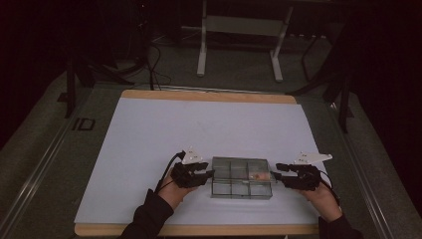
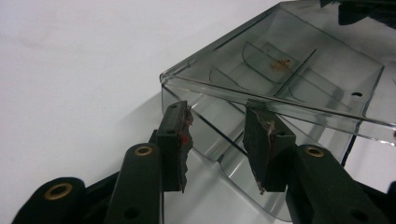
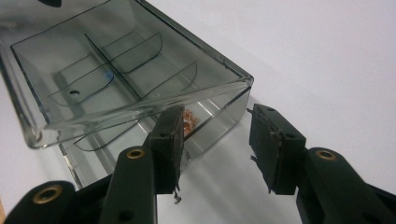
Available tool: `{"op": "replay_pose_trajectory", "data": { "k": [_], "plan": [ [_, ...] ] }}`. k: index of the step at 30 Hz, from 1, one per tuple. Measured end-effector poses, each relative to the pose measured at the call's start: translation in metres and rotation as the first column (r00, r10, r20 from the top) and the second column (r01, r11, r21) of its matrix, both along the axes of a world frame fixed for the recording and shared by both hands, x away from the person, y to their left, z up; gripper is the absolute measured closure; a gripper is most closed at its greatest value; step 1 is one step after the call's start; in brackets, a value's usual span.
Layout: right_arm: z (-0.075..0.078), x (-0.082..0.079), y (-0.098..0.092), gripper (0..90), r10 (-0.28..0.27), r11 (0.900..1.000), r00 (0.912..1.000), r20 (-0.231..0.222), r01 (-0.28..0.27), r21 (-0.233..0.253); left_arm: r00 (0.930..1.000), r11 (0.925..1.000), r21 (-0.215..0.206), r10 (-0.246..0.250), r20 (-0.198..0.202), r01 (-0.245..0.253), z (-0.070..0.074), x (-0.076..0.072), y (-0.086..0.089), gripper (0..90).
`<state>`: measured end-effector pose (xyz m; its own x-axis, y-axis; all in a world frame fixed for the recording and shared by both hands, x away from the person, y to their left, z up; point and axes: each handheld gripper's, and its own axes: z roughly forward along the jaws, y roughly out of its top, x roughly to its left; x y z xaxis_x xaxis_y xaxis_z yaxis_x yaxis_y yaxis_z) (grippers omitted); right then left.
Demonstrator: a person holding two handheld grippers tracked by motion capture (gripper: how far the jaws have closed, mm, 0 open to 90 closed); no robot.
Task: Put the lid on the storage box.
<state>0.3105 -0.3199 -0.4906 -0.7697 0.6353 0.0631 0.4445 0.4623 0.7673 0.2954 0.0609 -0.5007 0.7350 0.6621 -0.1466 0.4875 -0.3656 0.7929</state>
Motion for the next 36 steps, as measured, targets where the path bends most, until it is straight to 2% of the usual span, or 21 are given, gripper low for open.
{"op": "replay_pose_trajectory", "data": {
  "k": [16, 23, 25, 28, 32, 36],
  "plan": [
    [-0.006, -0.002, -0.001, 54.7, 0.004, 1.000, 0.9999, -0.015, -0.004, -0.017, 0.9997, 0.9997, 0.011, 0.022, -0.008, -0.022, -0.008, -0.001, 0.003, 61.1],
    [-0.010, 0.000, -0.003, 54.9, -0.011, 1.000, 0.9995, -0.029, 0.011, -0.023, 0.9991, 0.9995, -0.005, 0.030, -0.031, -0.031, -0.016, 0.002, 0.007, 61.3],
    [-0.010, 0.001, -0.004, 54.8, -0.010, 1.000, 0.9992, -0.039, 0.010, 0.001, 0.9989, 0.9994, -0.005, 0.033, -0.032, -0.033, -0.017, 0.003, 0.008, 61.2],
    [-0.009, 0.002, -0.005, 53.9, -0.019, 1.000, 0.9996, -0.023, 0.019, -0.004, 0.9987, 0.9991, -0.001, 0.043, -0.028, -0.043, -0.018, 0.004, 0.009, 61.0],
    [-0.006, 0.001, -0.006, 48.3, -0.024, 1.000, 0.9996, -0.012, 0.024, 0.009, 0.9982, 0.9983, -0.016, 0.055, -0.022, -0.055, -0.016, 0.002, 0.011, 53.6],
    [-0.005, 0.001, -0.009, 38.7, -0.036, 0.999, 0.9993, -0.003, 0.037, 0.030, 0.9977, 0.9966, -0.052, 0.063, -0.026, -0.064, -0.015, 0.002, 0.014, 37.7]
  ]
}}
